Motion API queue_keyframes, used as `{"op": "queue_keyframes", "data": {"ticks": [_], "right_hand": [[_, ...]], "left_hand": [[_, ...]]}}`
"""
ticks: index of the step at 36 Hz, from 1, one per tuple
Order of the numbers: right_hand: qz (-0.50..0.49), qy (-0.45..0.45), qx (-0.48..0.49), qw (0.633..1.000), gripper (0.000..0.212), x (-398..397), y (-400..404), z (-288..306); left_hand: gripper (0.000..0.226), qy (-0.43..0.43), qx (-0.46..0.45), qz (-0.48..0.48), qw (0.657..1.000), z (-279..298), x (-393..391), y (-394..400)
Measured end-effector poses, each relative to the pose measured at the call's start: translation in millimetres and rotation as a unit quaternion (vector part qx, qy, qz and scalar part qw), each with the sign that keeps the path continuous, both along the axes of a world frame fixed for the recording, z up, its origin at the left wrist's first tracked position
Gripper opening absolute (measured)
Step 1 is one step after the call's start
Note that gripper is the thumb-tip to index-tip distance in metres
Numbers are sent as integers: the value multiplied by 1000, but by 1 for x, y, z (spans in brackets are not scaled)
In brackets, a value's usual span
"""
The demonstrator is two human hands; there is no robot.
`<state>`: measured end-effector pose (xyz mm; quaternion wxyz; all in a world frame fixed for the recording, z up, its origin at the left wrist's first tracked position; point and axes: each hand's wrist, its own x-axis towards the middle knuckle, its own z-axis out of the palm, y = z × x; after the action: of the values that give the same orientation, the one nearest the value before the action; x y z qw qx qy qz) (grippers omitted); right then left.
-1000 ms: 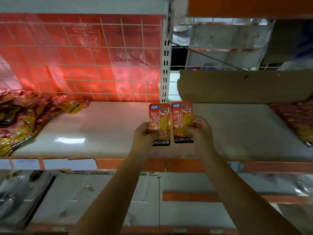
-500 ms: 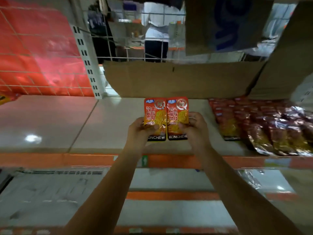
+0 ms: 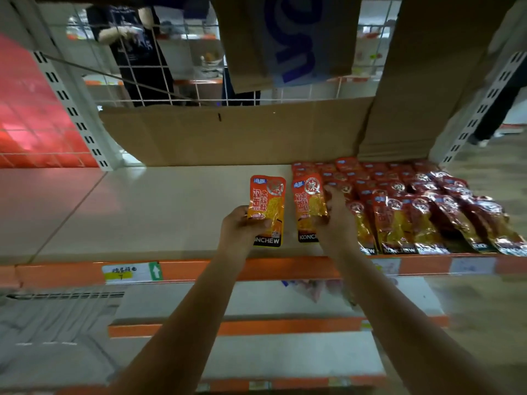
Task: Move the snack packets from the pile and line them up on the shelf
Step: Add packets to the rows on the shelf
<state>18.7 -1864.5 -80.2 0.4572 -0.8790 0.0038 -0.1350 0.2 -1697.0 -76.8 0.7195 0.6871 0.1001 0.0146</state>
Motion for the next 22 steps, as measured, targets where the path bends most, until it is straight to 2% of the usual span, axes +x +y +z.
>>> {"op": "queue_keyframes", "data": {"ticks": [2,4,6,15,18,22], "right_hand": [[0,4,-117,993,55,3,-6,-3],[-14,-4,-231,973,40,6,-11,-4],[-22,-10,-273,962,32,6,-13,-4],[-18,38,-349,936,30,6,-24,-4],[8,53,-327,943,29,9,-28,2],[10,50,-281,958,41,10,-34,7]], "left_hand": [[26,8,9,8,1000,0,2,-7],[24,16,11,14,1000,1,3,-12],[24,23,19,17,999,1,5,-16],[19,50,42,-14,998,1,5,-34],[20,44,49,-29,997,1,6,-43],[19,43,77,-40,995,-1,9,-60]]}}
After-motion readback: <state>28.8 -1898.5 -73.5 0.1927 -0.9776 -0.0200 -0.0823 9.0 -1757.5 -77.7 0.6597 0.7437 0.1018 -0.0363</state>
